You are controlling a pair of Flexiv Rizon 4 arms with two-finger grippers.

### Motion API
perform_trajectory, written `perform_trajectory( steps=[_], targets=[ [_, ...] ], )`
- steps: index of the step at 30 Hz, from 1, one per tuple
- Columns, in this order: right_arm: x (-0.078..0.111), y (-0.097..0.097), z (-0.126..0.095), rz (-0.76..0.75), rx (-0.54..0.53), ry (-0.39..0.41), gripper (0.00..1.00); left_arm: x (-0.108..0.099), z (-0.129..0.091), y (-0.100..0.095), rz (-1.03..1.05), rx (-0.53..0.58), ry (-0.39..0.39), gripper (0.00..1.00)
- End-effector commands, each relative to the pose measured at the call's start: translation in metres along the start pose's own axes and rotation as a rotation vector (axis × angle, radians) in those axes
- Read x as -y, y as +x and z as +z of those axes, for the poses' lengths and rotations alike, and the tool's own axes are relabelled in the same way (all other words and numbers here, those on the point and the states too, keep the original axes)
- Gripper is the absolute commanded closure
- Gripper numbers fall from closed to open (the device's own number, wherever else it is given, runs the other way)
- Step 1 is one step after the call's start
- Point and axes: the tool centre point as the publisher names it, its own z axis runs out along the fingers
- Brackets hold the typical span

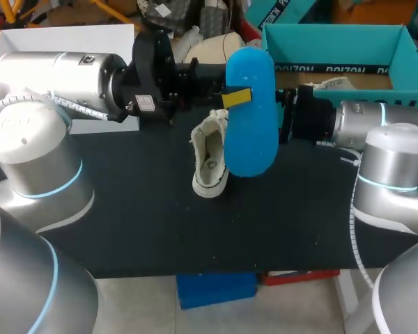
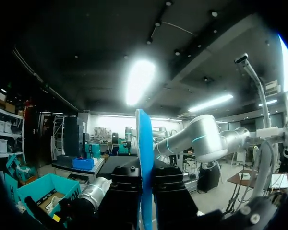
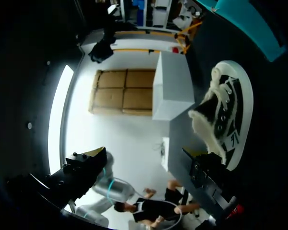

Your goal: Take the shoe out of the shoebox, open the shoe tongue, remove and reinsert the insole, then place the shoe into the shoebox

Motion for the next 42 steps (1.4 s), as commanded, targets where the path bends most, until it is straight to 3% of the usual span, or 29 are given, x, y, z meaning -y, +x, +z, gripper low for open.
perform_trajectory(
  steps=[1, 2, 4, 5, 6, 7, 11, 12, 14, 15, 17, 33, 34, 35, 37, 38, 41, 42],
  targets=[
    [0.000, -0.001, 0.002, 0.000, 0.000, -0.003, 0.00, -0.007, 0.001, 0.023, 0.297, 0.024, -0.071, 1.00],
    [0.000, -0.001, 0.002, 0.000, 0.000, -0.003, 0.00, -0.012, -0.001, 0.028, 0.328, -0.006, -0.037, 1.00],
    [0.000, -0.001, 0.002, 0.000, 0.000, -0.003, 0.00, -0.026, -0.005, 0.030, 0.418, 0.004, -0.106, 1.00],
    [0.000, -0.001, 0.002, 0.000, 0.000, -0.003, 0.00, -0.030, -0.008, 0.032, 0.423, -0.008, -0.075, 1.00],
    [0.000, -0.001, 0.002, 0.000, 0.000, -0.003, 0.00, -0.037, -0.010, 0.033, 0.495, 0.014, -0.137, 1.00],
    [0.000, -0.001, 0.002, 0.000, 0.000, -0.003, 0.00, -0.042, -0.012, 0.034, 0.508, -0.002, -0.121, 1.00],
    [0.000, -0.001, 0.002, 0.000, 0.000, -0.003, 0.00, -0.062, -0.021, 0.031, 0.635, 0.012, -0.188, 1.00],
    [0.000, -0.001, 0.002, 0.000, 0.000, -0.003, 0.00, -0.069, -0.023, 0.031, 0.650, -0.018, -0.171, 1.00],
    [0.000, -0.001, 0.002, 0.000, 0.000, -0.003, 0.00, -0.083, -0.025, 0.031, 0.728, -0.014, -0.233, 1.00],
    [0.000, -0.001, 0.002, 0.000, 0.000, -0.003, 0.00, -0.090, -0.026, 0.031, 0.715, -0.026, -0.208, 1.00],
    [0.000, -0.001, 0.002, 0.000, 0.000, -0.003, 0.00, -0.105, -0.028, 0.030, 0.731, -0.038, -0.235, 1.00],
    [0.000, -0.001, 0.002, 0.000, 0.000, -0.003, 0.00, -0.105, -0.028, 0.030, 0.731, -0.038, -0.235, 1.00],
    [0.000, -0.001, 0.002, 0.000, 0.000, -0.003, 0.00, -0.105, -0.024, 0.040, 0.830, -0.043, -0.205, 1.00],
    [0.000, -0.001, 0.002, 0.000, 0.000, -0.003, 0.00, -0.108, -0.023, 0.048, 0.926, -0.030, -0.215, 1.00],
    [0.000, -0.001, 0.002, 0.000, 0.000, -0.003, 0.00, -0.116, -0.029, 0.055, 1.019, -0.014, -0.155, 1.00],
    [0.000, -0.001, 0.002, 0.000, 0.000, -0.003, 0.00, -0.121, -0.033, 0.057, 1.089, 0.000, -0.188, 1.00],
    [0.000, -0.001, 0.002, 0.000, 0.000, -0.003, 0.00, -0.142, -0.047, 0.052, 1.176, 0.006, -0.219, 1.00],
    [0.000, -0.001, 0.002, 0.000, 0.000, -0.003, 0.00, -0.148, -0.053, 0.050, 1.172, -0.001, -0.190, 1.00]
  ],
)
